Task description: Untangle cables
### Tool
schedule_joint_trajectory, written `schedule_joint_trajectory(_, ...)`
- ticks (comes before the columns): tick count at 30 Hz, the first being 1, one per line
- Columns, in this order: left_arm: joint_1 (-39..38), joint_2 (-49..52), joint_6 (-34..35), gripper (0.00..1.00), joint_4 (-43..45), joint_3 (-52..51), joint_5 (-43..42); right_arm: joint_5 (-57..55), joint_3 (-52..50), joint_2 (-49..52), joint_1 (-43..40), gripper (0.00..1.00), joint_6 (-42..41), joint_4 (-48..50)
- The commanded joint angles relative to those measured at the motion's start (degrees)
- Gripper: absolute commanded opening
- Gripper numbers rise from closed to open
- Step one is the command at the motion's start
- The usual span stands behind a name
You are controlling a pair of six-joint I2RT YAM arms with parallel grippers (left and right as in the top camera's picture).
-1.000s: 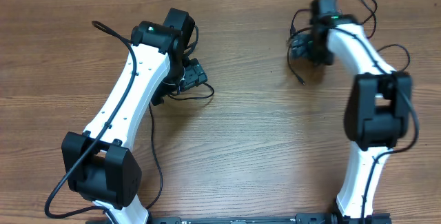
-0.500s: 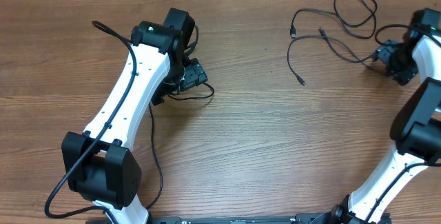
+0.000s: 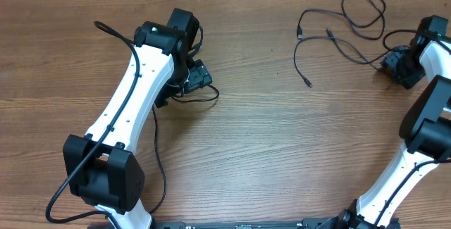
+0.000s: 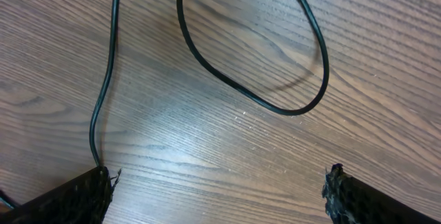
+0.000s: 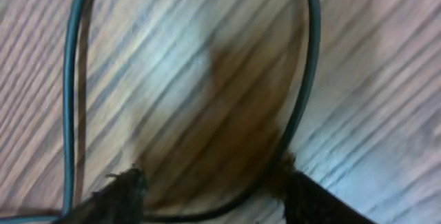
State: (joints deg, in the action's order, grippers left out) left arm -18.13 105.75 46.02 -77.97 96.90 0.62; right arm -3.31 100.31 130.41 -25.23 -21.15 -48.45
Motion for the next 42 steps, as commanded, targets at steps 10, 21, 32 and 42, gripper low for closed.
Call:
schedule_joint_trajectory(10, -0.3, -2.0, -1.2, 0.99, 0.3, 0.7, -0.3, 6.0, -0.6, 2.3, 0.1, 0.28, -0.9, 6.0)
schedule_joint_trajectory(21, -0.3, -2.0, -1.0, 0.99, 0.2, 0.7, -0.3, 6.0, 0.1, 2.1, -1.1, 0.77, -1.0, 4.5)
schedule_joint_trajectory(32, -0.3, -2.0, -1.0, 1.0, 0.3, 0.7, -0.3, 9.7, 3.4, -5.7, -3.4, 0.89, -1.4, -2.3)
schedule_joint_trajectory(42, -0.1, -2.0, -1.0, 1.0, 0.3, 0.7, 0.0, 21.0, 3.4, -21.5, -0.2, 0.92, -1.4, -13.2)
